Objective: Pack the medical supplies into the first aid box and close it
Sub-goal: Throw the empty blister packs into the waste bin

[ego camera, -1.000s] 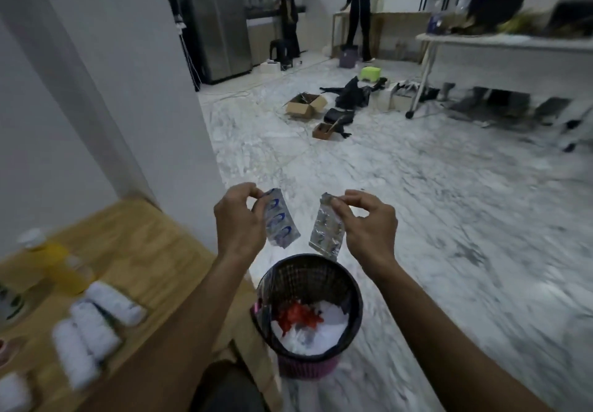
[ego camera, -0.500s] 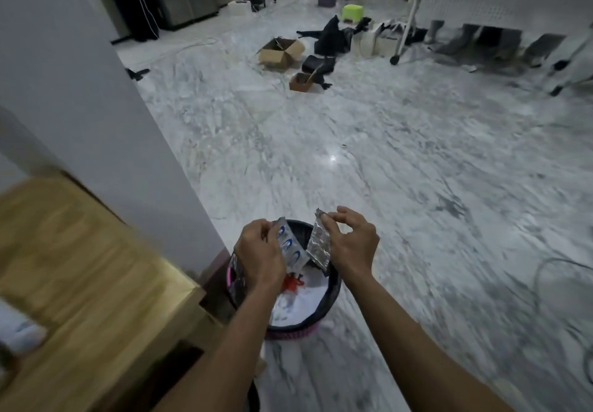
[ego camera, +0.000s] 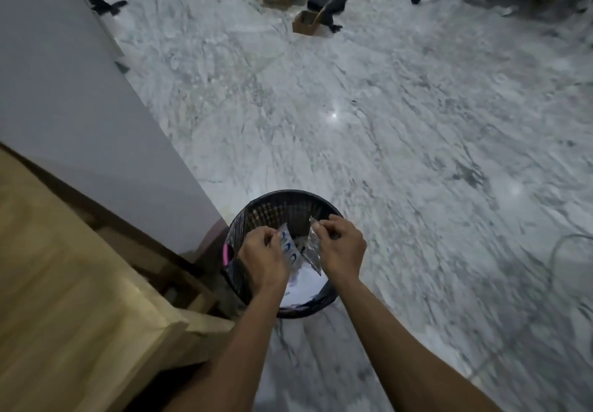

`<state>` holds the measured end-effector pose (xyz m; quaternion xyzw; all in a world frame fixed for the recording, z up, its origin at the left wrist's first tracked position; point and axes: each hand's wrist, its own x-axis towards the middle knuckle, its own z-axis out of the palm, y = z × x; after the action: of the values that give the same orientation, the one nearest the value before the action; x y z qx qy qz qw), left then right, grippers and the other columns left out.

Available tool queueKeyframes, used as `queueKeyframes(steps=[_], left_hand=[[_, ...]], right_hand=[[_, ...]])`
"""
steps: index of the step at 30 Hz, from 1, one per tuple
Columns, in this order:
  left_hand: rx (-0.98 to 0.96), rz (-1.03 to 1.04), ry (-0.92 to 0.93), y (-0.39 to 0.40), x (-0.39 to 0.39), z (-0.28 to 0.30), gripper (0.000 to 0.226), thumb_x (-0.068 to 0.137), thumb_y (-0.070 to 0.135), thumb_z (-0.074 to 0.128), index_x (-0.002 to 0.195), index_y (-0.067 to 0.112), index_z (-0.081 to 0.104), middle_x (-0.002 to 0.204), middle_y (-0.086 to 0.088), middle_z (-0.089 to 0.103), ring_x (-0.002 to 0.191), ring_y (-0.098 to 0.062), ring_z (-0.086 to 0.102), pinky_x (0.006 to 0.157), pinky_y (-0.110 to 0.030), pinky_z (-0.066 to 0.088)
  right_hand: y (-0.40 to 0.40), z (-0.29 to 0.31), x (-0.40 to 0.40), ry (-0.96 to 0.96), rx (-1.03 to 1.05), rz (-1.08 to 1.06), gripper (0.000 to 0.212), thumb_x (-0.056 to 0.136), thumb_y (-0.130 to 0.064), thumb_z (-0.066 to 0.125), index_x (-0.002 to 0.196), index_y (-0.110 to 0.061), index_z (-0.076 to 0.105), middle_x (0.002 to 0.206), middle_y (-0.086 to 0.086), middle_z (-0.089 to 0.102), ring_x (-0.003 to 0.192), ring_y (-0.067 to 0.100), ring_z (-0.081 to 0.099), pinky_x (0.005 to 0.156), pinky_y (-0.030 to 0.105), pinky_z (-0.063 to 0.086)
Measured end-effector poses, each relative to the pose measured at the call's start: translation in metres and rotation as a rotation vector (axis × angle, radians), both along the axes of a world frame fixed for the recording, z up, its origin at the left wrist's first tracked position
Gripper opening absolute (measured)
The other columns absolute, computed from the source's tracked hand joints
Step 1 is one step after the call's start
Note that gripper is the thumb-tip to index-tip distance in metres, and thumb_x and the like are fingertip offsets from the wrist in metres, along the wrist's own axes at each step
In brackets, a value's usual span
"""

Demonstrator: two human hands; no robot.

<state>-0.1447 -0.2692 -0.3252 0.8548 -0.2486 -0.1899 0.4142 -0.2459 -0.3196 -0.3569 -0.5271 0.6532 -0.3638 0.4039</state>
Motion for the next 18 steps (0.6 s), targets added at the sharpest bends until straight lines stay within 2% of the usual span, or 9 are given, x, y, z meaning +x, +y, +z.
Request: queueKeyframes(steps=[2,5,7,10,18], left_hand=[[0.007,-0.014,0.012,-0.003,0.004,-0.007,0.003,0.087,0.011,0.07,0.087,0.009,0.072,0.089,-0.006,0.07,0.082,-0.021,0.065,0.07,-0.026,0.044],[-0.005,-0.047,0.007,-0.006,0.007,-0.011,0.022,0.087,0.016,0.071,0.107,0.007,0.071,0.106,-0.009,0.071,0.098,-0.022,0.064,0.079,-0.025,0.044],[-0.003,-0.061,0.002,-0.006,0.009,-0.013,0.031,0.087,0.017,0.071,0.116,0.005,0.068,0.115,-0.009,0.069,0.105,-0.022,0.062,0.082,-0.023,0.042],[-0.005,-0.078,-0.007,-0.006,0.011,-0.017,0.033,0.087,0.016,0.071,0.118,0.006,0.067,0.117,-0.011,0.068,0.108,-0.024,0.063,0.086,-0.024,0.042],[-0.005,-0.086,0.008,-0.001,0.013,-0.012,0.033,0.088,0.018,0.07,0.118,0.006,0.066,0.117,-0.01,0.068,0.108,-0.022,0.063,0.084,-0.023,0.042]], right_hand=[[-0.001,-0.006,0.004,0.012,0.017,0.008,0.02,0.085,-0.031,0.076,0.096,-0.015,0.077,0.121,0.0,0.068,0.112,0.015,0.062,0.091,0.028,0.05],[-0.003,-0.007,0.008,-0.03,0.053,0.03,0.036,0.085,-0.031,0.076,0.115,-0.011,0.072,0.123,0.001,0.066,0.11,0.013,0.061,0.087,0.018,0.045],[-0.004,-0.01,0.009,-0.017,0.051,0.035,0.041,0.085,-0.033,0.074,0.12,-0.013,0.069,0.122,0.0,0.066,0.109,0.013,0.062,0.087,0.018,0.045],[-0.005,-0.014,0.011,-0.004,0.059,0.035,0.042,0.086,-0.036,0.073,0.122,-0.017,0.067,0.123,0.0,0.066,0.111,0.014,0.061,0.092,0.026,0.048],[0.001,-0.009,0.013,-0.029,0.112,0.037,0.043,0.087,-0.037,0.071,0.125,-0.019,0.065,0.121,-0.002,0.067,0.108,0.011,0.061,0.089,0.022,0.047]])
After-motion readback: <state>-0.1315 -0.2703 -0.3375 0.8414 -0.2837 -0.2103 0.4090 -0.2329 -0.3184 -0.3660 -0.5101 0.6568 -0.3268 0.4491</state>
